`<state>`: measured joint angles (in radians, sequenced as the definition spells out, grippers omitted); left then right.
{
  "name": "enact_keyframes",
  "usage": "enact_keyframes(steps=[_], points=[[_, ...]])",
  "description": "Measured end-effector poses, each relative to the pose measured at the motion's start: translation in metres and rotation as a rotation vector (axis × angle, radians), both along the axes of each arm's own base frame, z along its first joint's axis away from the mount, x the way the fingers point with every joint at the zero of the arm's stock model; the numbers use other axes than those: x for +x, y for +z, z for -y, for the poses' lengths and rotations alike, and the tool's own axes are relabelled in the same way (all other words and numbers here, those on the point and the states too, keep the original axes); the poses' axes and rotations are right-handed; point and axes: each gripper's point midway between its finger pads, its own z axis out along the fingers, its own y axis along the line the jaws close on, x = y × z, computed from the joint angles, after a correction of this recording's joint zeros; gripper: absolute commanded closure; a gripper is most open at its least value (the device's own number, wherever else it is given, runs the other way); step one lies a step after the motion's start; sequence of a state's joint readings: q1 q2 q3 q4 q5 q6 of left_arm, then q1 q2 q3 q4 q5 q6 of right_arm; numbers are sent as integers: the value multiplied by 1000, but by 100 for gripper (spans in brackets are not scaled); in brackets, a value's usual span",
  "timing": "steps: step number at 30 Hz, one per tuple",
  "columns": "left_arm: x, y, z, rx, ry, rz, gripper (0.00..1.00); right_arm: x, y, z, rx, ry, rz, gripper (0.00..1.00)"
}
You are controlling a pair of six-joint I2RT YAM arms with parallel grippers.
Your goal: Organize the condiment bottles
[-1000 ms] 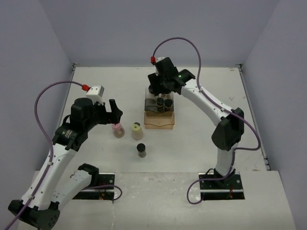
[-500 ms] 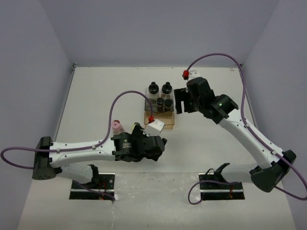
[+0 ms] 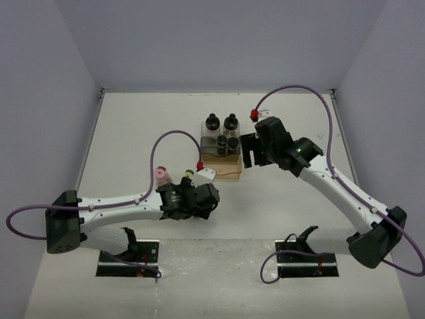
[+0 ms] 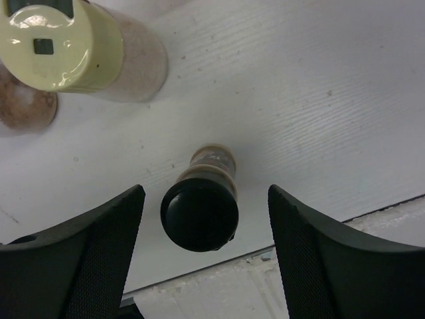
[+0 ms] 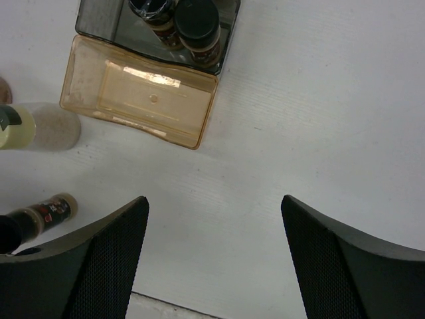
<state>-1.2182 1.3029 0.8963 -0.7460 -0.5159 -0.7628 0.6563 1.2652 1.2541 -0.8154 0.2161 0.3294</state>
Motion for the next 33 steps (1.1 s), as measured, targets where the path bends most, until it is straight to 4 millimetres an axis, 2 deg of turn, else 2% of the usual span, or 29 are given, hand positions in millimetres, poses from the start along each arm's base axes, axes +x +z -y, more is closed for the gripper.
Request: enact_keyframes(steps=[3,4,5,11,12,17,20,21,23,25,28,31,33], points=[[0,0,7,-32,-12,-2,40,1,-1,-2,3,2,1,18],[0,0,9,-40,-14,-2,57,2,-1,-2,4,2,2,18],[0,0,11,-49,-17,-1,64,2,-1,-2,5,2,3,18],[-2,0,16,-63,-40,-15,97,3,0,-3,8,2,7,18],[-2,0,16,-63,-40,-17,100,3,0,-3,8,2,8,18],[-2,6,16,-58,-43,-17,100,3,0,-3,9,2,9,18],[6,31,26,-84,-48,21,100,4,0,-2,7,-1,11,18],[11,45,32,-108,-46,48,100,4,1,-2,7,-2,13,18],[27,77,42,-163,-28,104,100,3,2,-1,10,-3,19,18],[53,109,45,-232,16,159,100,0,3,2,13,-12,27,17],[105,152,33,-304,126,248,100,-6,11,10,35,-33,59,13],[152,178,20,-330,214,302,100,-15,20,17,68,-43,94,12],[180,181,13,-322,260,315,100,-20,24,21,86,-47,111,12]])
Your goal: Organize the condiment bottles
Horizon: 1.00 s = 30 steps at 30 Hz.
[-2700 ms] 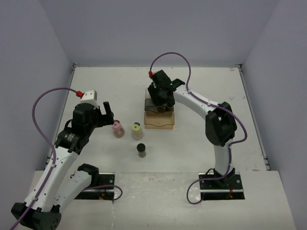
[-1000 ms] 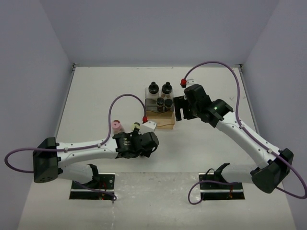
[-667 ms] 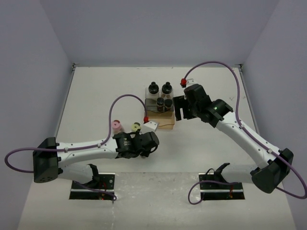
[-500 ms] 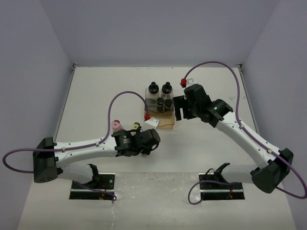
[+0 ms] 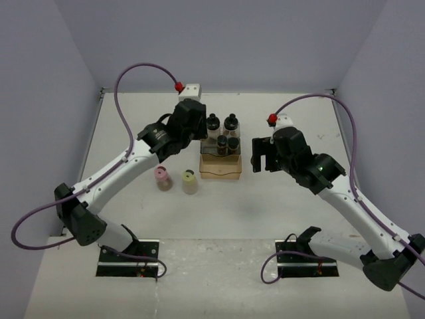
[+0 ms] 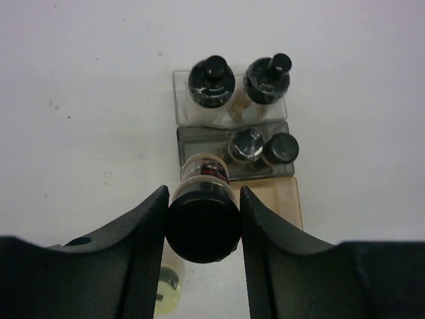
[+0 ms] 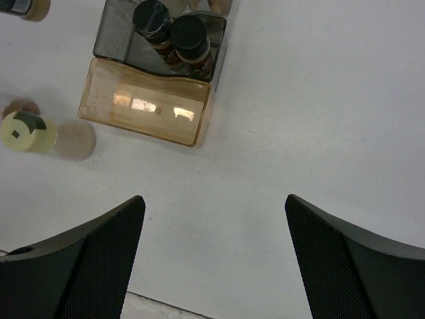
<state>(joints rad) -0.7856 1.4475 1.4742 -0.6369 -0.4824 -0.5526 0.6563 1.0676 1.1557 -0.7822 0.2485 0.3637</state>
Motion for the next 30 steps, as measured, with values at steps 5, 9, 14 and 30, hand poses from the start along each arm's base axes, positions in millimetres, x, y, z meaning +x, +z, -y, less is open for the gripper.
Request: enact_keyframes(steps=[5,9,14,30], points=[[45,-29,-5,2,20,-67,100,-4,-1,2,16,-2,11,12],[63,-53,-1,14,3,-123,100,-8,-8,5,9,0,-1,12],[66,-63,14,-3,-47,-146,100,-11,-6,3,25,14,2,12],[82,-113,27,41,-47,-217,100,-15,-8,-1,55,43,7,12]])
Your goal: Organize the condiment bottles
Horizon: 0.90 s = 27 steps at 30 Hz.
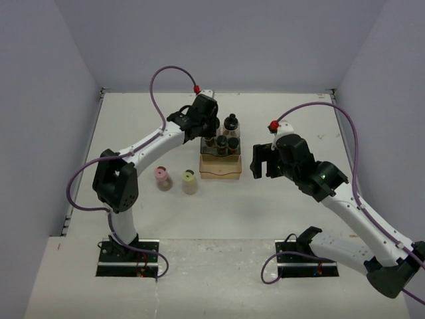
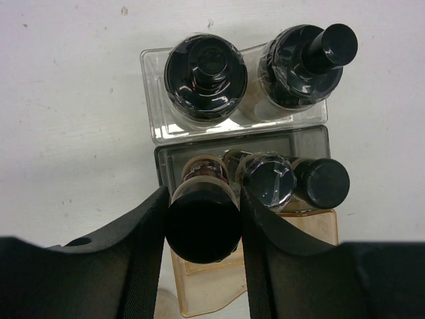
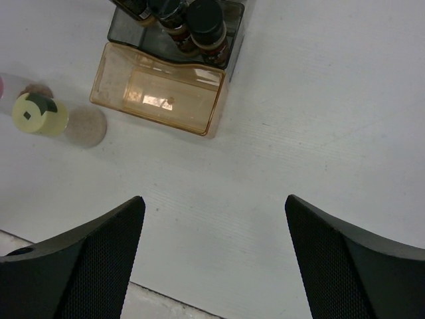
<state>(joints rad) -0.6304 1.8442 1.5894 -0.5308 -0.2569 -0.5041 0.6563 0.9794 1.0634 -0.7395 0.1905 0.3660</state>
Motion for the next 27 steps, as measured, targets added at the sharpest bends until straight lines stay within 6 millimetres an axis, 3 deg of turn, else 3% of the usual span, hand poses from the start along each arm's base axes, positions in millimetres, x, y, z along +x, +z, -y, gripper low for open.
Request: enact_keyframes(steps=[8,13,20,25,27], points=[[5,-16,4,6,-3,-13,100,-1,-6,0,-6,5,-10,12],[1,-39,2,35,-3,-52,98,-1,-8,-1,-8,12,-14,12],[1,-51,3,47,-7,-75,82,-2,-11,-4,-9,26,-29,12],[0,-53,3,49,-11,-80,55,-2,-11,-5,-8,29,-29,12],[0,-53,3,51,-13,-79,49,-2,-11,-5,-8,31,-29,12]])
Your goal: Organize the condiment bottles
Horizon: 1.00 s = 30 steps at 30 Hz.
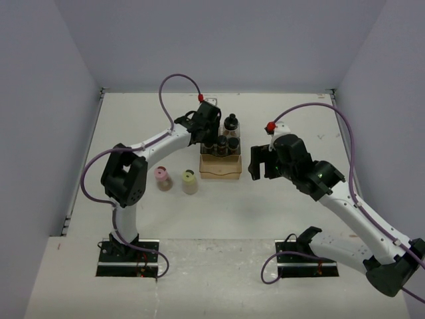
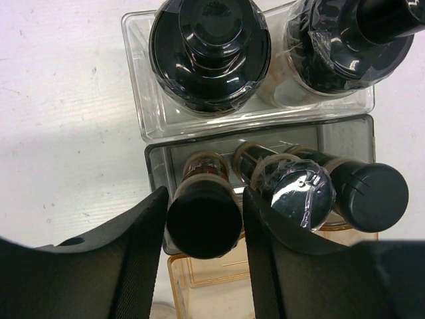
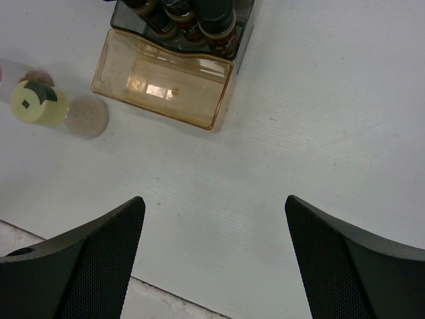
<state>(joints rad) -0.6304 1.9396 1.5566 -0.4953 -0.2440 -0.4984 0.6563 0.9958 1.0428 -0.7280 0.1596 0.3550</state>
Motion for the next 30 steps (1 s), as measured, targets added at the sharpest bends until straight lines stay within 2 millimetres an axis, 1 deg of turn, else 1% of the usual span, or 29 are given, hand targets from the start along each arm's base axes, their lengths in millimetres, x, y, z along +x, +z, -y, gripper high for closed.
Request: enact_keyframes(steps=[2,4,5,13,16,18,20,23,24,25,26,27,29,30], points=[[0,0,0,3,-2,0,46,-1,0,-1,4,5,-2,12],[0,0,0,4,-3,2,39,-1,0,-3,9,14,-6,12],[0,0,0,5,-3,2,35,-2,0,-3,10,17,-8,12],[0,1,-2,12,-4,2,30,-1,-5,-6,0,27,-22,12],[0,10,-4,7,2,18,29,-1,-5,-6,1,30,-23,12],[1,22,-5,-1,9,44,28,-2,-5,-7,5,35,-25,12],[1,39,-8,-14,19,77,27,-2,-5,-9,10,42,-25,12],[1,70,-13,-37,36,138,27,-1,-3,-10,15,48,-21,12],[0,84,-16,-49,43,164,24,-1,-3,-11,18,55,-19,12],[-1,94,-18,-55,50,182,22,-2,-3,-12,21,61,-19,12],[-3,104,-22,-59,58,200,16,-2,-2,-14,25,69,-19,11],[-7,116,-27,-64,69,222,0,-2,-1,-15,30,76,-17,2],[-17,135,-41,-79,101,260,0,-3,1,-21,45,103,-11,1],[-24,145,-51,-86,120,279,0,-4,2,-27,51,123,-4,1]])
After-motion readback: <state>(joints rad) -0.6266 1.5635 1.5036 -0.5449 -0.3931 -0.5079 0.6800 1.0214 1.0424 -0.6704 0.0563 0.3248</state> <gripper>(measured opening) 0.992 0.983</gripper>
